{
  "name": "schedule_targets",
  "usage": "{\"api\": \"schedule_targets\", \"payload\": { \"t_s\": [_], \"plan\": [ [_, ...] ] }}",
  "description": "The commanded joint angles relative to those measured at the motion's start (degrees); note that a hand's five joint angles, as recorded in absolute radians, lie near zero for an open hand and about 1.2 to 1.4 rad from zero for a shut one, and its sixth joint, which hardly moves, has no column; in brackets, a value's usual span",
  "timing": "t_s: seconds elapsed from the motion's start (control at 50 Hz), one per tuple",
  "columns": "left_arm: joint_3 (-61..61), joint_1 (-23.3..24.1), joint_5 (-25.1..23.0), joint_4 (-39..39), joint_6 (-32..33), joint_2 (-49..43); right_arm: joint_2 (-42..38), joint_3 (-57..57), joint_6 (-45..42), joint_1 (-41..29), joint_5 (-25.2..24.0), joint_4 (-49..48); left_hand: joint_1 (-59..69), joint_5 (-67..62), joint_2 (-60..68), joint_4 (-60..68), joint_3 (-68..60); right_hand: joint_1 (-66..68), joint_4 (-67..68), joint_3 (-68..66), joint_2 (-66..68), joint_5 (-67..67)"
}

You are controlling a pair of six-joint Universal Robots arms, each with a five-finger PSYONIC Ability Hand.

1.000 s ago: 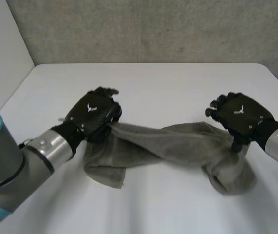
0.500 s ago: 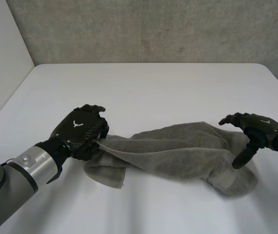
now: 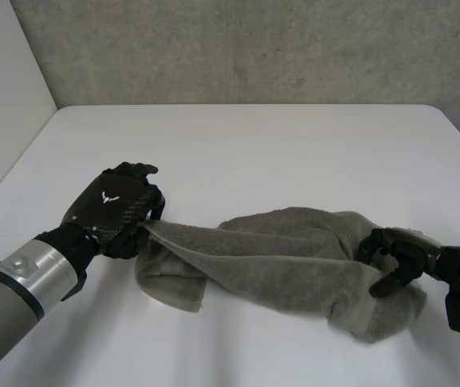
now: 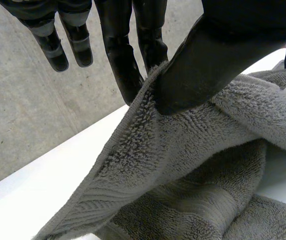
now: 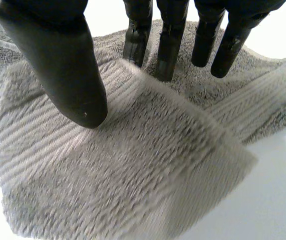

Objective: Fold the towel.

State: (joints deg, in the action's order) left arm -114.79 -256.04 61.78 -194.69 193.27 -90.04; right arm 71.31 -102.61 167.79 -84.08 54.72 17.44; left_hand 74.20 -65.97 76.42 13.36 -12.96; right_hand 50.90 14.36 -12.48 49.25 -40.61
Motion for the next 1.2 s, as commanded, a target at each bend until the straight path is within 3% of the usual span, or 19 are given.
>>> {"api": "schedule_targets", "payload": {
  "t_s": [0.02,0.38,0.48,0.52,0.6,0.76,0.88,0.92,0.94,0.98,1.0,1.02,1.1,1.12,1.2],
  "plan": [
    [0.0,-0.2,0.0,-0.1,0.0,0.0,3.8,-2.0,-0.6,0.4,-0.1,1.3,5.8,-4.0,3.6,-3.4,3.0,0.1,-4.4,2.5,1.7,-0.3],
    [-0.2,-0.3,0.0,-0.1,0.0,0.0,6.8,-7.6,-3.6,0.9,-2.5,1.6,5.8,-4.0,3.6,-3.4,3.0,-3.0,-4.4,2.5,-1.3,2.7],
    [-0.2,-1.1,0.0,-0.1,0.0,0.0,6.8,-8.0,-5.8,0.9,-2.5,1.7,5.8,-4.0,3.6,-3.4,3.0,7.1,-4.4,2.5,8.8,-7.4],
    [-0.2,-1.7,0.0,-0.1,0.0,-0.1,7.1,-7.3,-6.9,0.6,-2.3,1.9,5.8,-4.0,3.6,-3.4,3.0,29.0,-4.4,2.5,30.7,-29.3],
    [0.4,-2.2,0.0,-0.2,0.2,-0.6,8.1,-5.0,-8.1,0.0,-2.0,2.4,5.8,-4.0,3.6,-3.4,3.0,29.1,-4.4,2.5,30.7,-29.4],
    [8.3,-3.3,0.1,-0.3,0.4,-6.0,11.0,10.1,-9.6,-7.0,-2.4,7.3,5.8,-4.0,3.6,-3.4,3.0,29.1,-4.4,2.5,30.7,-29.4],
    [23.6,-2.9,0.1,-0.4,0.2,-13.1,4.7,30.2,-7.9,-13.2,3.6,6.9,5.8,-4.0,3.6,-3.4,3.0,29.1,-4.4,2.5,30.7,-29.4],
    [34.5,-2.0,0.9,0.1,0.0,-17.2,-0.1,43.3,-7.0,-15.8,10.5,6.4,5.8,-4.0,3.6,-3.4,3.0,29.1,-4.4,2.5,30.7,-29.4],
    [34.5,-2.0,0.9,0.1,0.0,-17.2,-0.1,43.4,-7.0,-15.8,10.5,6.4,5.8,-4.0,3.6,-3.4,3.0,29.1,-4.4,2.5,30.7,-29.4],
    [44.3,-1.3,1.2,-0.2,-0.2,-18.4,-3.0,56.7,-6.7,-18.4,19.2,3.2,5.8,-4.0,3.6,-3.4,3.0,29.1,-4.4,2.5,30.7,-29.4],
    [44.3,-1.3,1.2,-0.2,-0.2,-18.4,-3.0,56.7,-6.7,-18.4,19.3,3.2,5.8,-4.0,3.6,-3.4,3.0,29.1,-4.4,2.5,30.7,-29.4],
    [47.7,-0.5,1.9,-0.7,-0.2,-18.2,-2.7,60.8,-6.2,-19.6,22.8,-0.9,5.8,-4.0,3.6,-3.4,3.0,29.1,-4.4,2.5,30.7,-29.4],
    [49.9,1.7,4.8,-5.2,-0.6,-13.7,2.6,57.7,-3.6,-21.3,25.3,-12.1,5.8,-4.0,3.6,-3.4,3.0,29.1,-4.4,2.5,30.7,-29.4],
    [48.7,2.4,6.1,-9.7,-1.1,-9.4,6.0,53.4,-2.8,-21.6,24.8,-16.3,5.8,-4.0,3.6,-3.4,3.0,29.1,-4.4,2.5,30.7,-29.4],
    [41.1,1.3,6.0,-20.4,-6.1,-4.0,8.8,45.3,-2.2,-20.9,22.2,-18.1,5.8,-4.0,3.6,-3.4,3.0,29.1,-4.4,2.5,30.7,-29.4]
  ]
}}
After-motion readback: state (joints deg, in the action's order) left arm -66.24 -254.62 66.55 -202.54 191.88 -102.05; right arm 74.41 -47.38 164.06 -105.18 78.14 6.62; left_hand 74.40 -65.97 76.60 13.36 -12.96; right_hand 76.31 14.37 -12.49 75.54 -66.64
